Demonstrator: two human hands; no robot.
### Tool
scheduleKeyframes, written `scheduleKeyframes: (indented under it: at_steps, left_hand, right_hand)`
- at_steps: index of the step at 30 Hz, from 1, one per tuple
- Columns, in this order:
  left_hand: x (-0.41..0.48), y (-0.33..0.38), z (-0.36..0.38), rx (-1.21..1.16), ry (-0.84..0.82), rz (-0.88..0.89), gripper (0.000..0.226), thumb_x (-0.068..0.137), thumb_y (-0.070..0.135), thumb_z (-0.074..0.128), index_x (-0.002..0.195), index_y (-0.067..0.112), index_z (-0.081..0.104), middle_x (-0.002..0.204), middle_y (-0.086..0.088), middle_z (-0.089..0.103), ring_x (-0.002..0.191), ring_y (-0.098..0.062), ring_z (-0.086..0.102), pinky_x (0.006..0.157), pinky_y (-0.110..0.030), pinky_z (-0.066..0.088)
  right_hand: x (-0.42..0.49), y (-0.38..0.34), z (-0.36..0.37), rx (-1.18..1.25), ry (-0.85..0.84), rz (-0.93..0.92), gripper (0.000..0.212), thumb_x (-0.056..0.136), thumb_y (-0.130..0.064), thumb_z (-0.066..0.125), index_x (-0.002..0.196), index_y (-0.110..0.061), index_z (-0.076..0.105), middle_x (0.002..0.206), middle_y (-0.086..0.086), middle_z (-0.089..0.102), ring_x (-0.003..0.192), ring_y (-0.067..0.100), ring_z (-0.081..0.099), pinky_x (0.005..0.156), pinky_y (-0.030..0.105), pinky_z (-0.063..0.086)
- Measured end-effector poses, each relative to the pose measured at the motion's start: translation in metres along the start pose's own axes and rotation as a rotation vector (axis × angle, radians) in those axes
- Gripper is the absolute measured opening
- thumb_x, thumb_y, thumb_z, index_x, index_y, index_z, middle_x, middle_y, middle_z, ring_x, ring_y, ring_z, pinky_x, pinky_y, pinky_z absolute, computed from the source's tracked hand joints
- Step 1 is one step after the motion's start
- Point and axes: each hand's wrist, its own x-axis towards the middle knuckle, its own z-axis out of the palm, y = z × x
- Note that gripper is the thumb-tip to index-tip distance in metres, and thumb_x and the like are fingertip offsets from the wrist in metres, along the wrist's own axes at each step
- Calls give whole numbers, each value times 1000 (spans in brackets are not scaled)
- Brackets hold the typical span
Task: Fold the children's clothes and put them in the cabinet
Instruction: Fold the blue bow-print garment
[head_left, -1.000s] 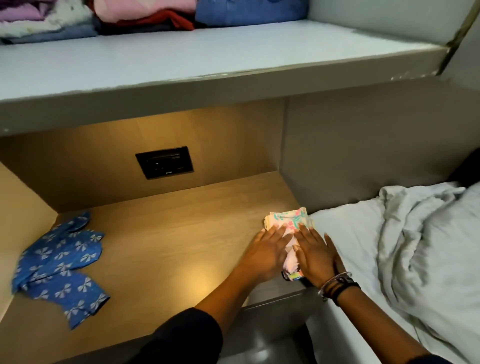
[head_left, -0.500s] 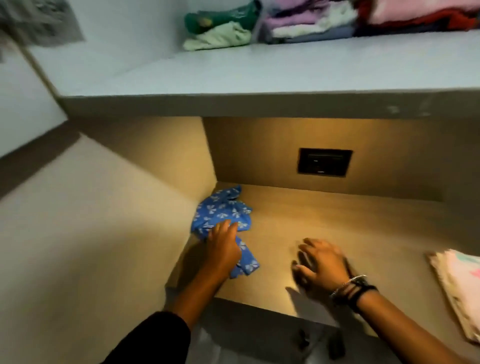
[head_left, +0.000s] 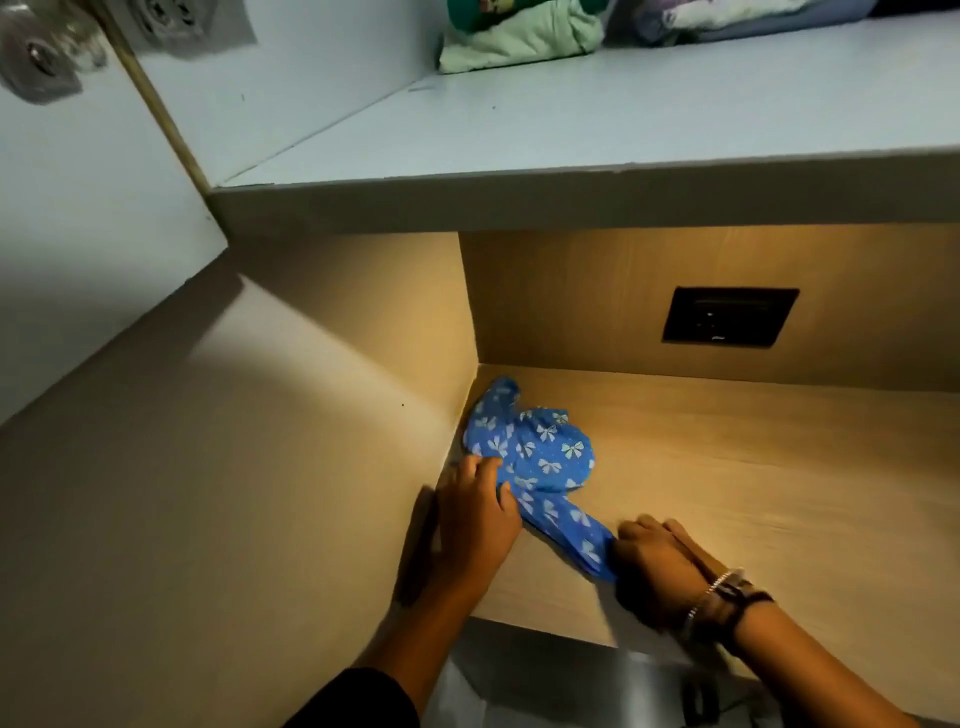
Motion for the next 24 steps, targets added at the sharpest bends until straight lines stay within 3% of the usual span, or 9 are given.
scheduleKeyframes:
  at_steps: [3,6,10,12,14,16,19,22,24]
  left_hand:
    - [-10,16,5,-11,3,27,37,93,30,57,129,18,58,132,-2,53,116,-17,54,80,-16,36]
    - [-10,32,16,-114,-4,-54,36,93,30,58,125,14,59,130,-6,54,112,-18,52,79,-19,34]
    - [18,37,22,8,3,-278,51,89,60,47,118,19,59,116,-5,61,100,-21,59,78,-32,47]
    - [34,35,21,147,-92,-372,71,82,77,32,109,18,61,106,-6,66,93,-25,62,73,-34,46]
    - [49,36,23,157,-197,-433,79,75,83,30,109,19,61,106,-7,67,95,-30,63,74,-35,44]
    - [67,33,30,105,-340,-461,66,74,77,43,105,22,64,105,-6,69,95,-30,64,77,-35,46]
    - [86,24,41,-245,-467,-504,28,81,44,64,80,16,64,85,-11,70,72,-25,63,72,-33,54]
    - [74,25,23,-642,-545,-459,15,95,16,59,80,15,55,74,-9,57,59,-17,53,53,-28,47]
    - [66,20,9,-890,-569,-430,13,100,9,49,88,11,53,88,-13,60,74,-20,62,66,-29,54]
  right_hand:
    - [-43,47,-11,-60,-226,145,26,82,-50,46,88,-29,61,89,-7,44,100,21,51,75,32,27]
    - [-57,81,-28,-98,-454,316,23,88,-45,47,94,-31,64,96,-1,45,111,23,49,81,33,33]
    - [-28,91,-51,-51,-257,379,23,88,-46,54,72,-30,48,105,0,58,97,19,53,83,29,39]
    - [4,77,-53,170,-65,374,22,87,-48,56,89,-26,57,107,1,60,95,18,54,82,30,43]
    - [41,59,-50,370,-3,395,42,85,-53,58,110,-20,60,110,3,62,98,20,57,86,34,48]
    - [77,45,-48,474,-41,436,54,80,-60,61,112,-17,60,108,5,64,97,23,59,83,35,50]
    - [121,40,-36,490,-107,493,46,71,-63,65,85,-20,63,94,6,68,88,27,63,73,32,51]
    - [133,39,-25,513,-158,519,32,72,-47,69,68,-17,59,76,4,64,75,25,62,63,28,46]
    - [127,41,-29,662,-157,519,27,79,-35,72,72,-12,60,72,1,58,71,22,56,67,31,46]
